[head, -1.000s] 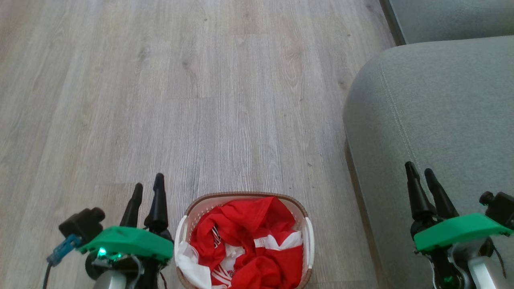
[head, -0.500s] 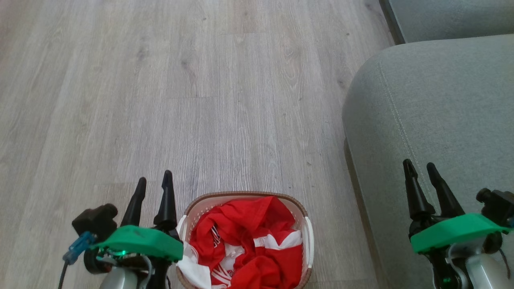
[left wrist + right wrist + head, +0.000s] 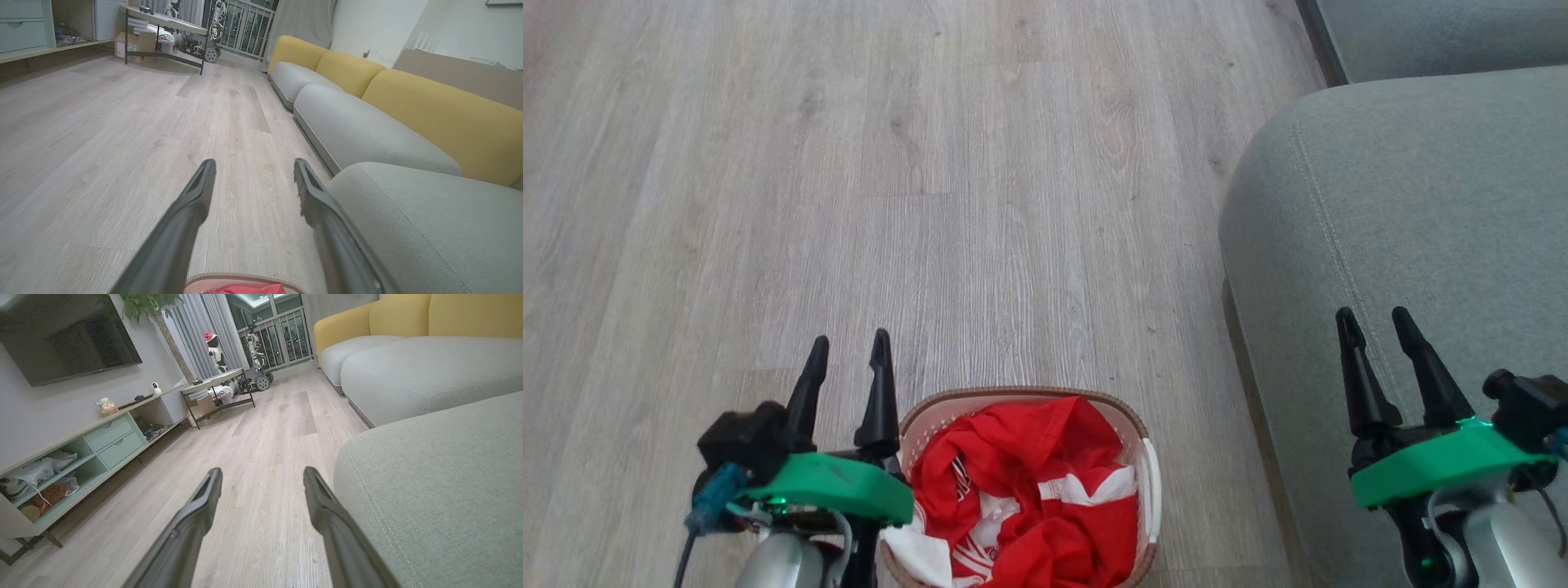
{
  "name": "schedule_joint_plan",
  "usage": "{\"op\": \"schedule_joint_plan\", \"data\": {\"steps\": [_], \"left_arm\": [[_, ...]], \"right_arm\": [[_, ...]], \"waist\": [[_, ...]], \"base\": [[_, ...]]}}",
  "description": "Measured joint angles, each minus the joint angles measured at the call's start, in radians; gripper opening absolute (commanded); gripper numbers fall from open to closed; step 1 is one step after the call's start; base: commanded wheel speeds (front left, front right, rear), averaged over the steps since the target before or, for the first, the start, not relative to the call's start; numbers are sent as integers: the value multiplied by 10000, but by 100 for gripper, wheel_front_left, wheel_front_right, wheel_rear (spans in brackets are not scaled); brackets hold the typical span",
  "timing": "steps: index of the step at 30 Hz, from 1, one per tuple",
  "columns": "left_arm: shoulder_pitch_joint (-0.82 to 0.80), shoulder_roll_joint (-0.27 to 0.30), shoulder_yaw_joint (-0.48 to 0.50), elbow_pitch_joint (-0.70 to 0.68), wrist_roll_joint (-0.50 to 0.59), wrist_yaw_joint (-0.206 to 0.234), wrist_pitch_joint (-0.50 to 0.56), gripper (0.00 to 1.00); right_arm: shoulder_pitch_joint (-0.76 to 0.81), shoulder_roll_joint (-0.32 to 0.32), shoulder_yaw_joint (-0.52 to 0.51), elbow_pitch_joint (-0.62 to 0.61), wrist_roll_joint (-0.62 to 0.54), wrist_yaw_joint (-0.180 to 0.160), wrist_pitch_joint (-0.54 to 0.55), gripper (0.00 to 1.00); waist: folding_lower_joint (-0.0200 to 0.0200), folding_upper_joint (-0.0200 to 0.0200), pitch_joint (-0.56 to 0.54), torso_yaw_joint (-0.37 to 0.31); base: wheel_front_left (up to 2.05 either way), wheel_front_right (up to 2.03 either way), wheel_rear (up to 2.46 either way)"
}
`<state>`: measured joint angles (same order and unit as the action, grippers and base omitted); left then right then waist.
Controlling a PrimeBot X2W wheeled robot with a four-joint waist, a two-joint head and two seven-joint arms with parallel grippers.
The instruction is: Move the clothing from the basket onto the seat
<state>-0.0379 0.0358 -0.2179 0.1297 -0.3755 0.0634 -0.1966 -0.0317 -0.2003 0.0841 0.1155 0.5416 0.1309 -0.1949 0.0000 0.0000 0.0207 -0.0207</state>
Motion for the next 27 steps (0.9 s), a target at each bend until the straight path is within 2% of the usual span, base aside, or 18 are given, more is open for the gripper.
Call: {"op": "schedule_joint_plan", "data": {"steps": [19,27], "left_arm": [[-64,44,-520,-328,2059,353,-529,100],[-85,54,-589,-345,2104,393,-554,100]], "right_arm": [[-13,-222,161,-255,-1831,0,-560,100],[-21,-222,159,-255,-1887,0,-573,100]], "waist": [[0,0,78,-59],[0,0,82,-66]], "base": [[0,0,0],[0,0,0]]}}
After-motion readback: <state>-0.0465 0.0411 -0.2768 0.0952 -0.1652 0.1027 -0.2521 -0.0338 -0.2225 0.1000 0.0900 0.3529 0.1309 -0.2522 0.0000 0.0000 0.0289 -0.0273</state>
